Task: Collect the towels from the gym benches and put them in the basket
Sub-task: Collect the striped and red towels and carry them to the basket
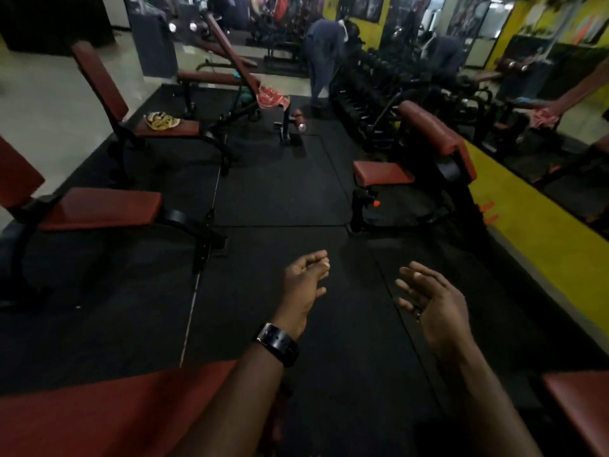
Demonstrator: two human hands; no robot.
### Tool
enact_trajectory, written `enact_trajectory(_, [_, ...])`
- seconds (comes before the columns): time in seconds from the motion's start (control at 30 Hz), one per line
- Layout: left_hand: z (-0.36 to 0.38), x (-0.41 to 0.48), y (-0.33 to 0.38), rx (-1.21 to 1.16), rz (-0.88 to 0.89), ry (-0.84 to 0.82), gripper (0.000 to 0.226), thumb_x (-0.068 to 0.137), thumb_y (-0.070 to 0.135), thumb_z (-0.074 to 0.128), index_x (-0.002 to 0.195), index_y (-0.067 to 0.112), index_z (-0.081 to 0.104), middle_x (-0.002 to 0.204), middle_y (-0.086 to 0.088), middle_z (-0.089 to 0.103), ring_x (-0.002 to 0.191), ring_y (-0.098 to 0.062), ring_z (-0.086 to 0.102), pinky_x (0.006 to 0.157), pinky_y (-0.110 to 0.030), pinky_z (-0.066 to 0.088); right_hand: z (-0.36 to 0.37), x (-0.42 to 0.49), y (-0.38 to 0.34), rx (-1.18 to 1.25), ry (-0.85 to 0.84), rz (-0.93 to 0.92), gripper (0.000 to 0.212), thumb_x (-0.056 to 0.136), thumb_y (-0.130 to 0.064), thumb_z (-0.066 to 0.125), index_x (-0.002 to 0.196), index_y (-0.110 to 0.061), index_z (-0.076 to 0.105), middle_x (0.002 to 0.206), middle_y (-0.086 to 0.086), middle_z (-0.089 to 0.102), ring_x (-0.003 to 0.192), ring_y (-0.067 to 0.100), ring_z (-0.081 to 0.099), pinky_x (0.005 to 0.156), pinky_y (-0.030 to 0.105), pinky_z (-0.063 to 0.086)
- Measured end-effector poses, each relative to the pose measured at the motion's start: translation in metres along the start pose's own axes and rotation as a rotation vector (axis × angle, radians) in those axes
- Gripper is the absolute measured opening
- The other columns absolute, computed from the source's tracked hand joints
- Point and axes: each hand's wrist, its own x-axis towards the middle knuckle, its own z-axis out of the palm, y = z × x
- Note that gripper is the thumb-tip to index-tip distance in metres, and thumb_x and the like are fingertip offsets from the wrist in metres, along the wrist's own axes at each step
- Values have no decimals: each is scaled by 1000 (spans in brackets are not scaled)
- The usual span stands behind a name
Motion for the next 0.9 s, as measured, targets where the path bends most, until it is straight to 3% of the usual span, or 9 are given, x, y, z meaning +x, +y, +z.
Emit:
enact_trajectory(0.23, [53, 148, 28, 54, -26, 1, 16, 93, 17, 61, 102, 28, 68, 110, 7, 69, 100, -6, 64, 85, -33, 50, 50, 172, -29, 44, -52, 45, 21, 95, -12, 51, 108, -16, 67, 111, 9, 72, 101, 26, 69, 72, 35, 57])
enact_trajectory(0.53, [75, 377, 67, 83, 4, 226, 19, 92, 17, 61, 105, 28, 69, 114, 6, 70, 103, -11, 65, 81, -31, 52, 145, 429, -46, 98, -221, 119, 17, 90, -10, 56, 101, -14, 68, 98, 6, 73, 86, 20, 70, 63, 32, 58])
enact_trajectory(0.67, [79, 454, 90, 83, 24, 303, 20, 91, 18, 62, 104, 30, 70, 114, 7, 72, 105, -11, 67, 80, -31, 54, 205, 523, -62, 95, -308, 144, 17, 90, -10, 56, 102, -15, 66, 99, 6, 71, 86, 20, 69, 66, 33, 58])
enact_trajectory(0.9, [54, 605, 134, 11, 98, 409, 26, 94, 16, 59, 118, 24, 64, 126, 0, 66, 115, -16, 62, 96, -41, 52, 334, 665, -58, 17, -510, 157, 16, 90, -13, 61, 103, -17, 69, 104, 3, 75, 97, 22, 69, 72, 38, 59])
